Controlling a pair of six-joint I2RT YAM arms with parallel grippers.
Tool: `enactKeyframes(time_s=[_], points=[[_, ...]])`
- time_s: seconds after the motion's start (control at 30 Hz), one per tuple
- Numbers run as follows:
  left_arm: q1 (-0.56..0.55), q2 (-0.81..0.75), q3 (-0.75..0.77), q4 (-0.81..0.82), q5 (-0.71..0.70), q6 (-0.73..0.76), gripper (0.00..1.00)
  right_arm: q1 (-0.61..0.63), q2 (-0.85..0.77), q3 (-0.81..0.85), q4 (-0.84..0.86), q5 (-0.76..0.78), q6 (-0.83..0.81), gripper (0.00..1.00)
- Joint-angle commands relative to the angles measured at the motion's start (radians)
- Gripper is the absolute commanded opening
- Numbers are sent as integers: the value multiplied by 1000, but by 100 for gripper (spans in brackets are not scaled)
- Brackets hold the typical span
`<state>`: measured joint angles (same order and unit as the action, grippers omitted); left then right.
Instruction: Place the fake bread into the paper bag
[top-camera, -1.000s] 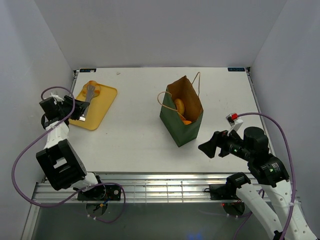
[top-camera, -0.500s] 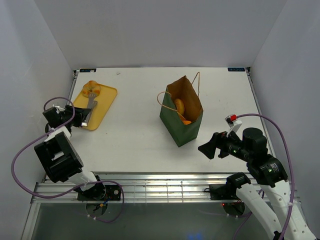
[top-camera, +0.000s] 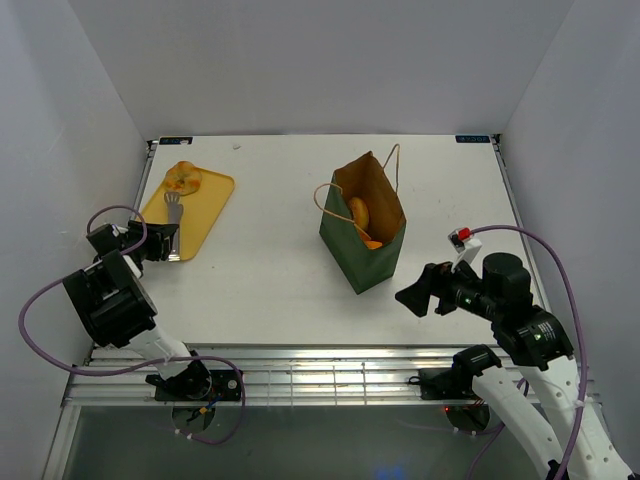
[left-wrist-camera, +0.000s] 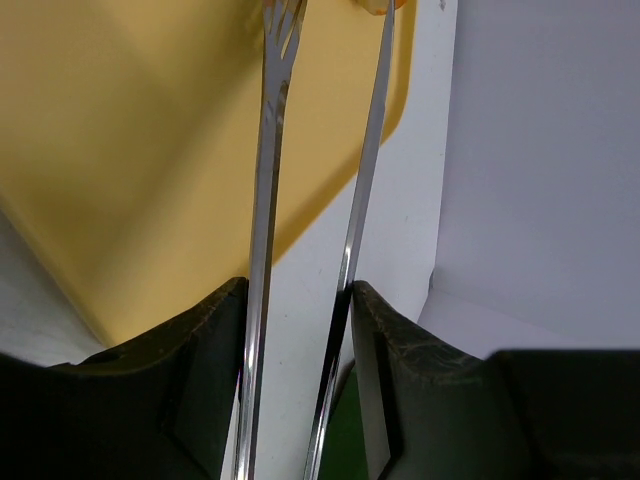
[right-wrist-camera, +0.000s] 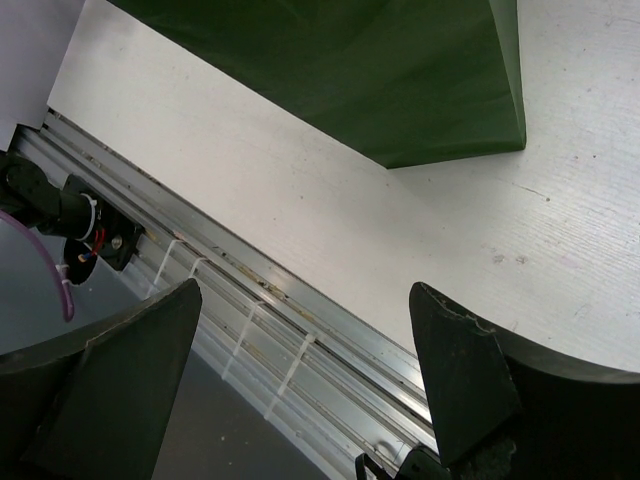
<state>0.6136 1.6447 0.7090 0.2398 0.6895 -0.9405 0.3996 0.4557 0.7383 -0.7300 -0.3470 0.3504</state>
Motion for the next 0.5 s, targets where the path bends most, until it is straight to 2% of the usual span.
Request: enactKeyframes(time_s=[0.0, 0.47], points=[[6, 12, 12, 62, 5, -29, 55, 2, 14, 4, 37, -7, -14, 90], [6, 156, 101, 124, 96, -47, 55, 2, 47, -4, 52, -1, -14, 90]])
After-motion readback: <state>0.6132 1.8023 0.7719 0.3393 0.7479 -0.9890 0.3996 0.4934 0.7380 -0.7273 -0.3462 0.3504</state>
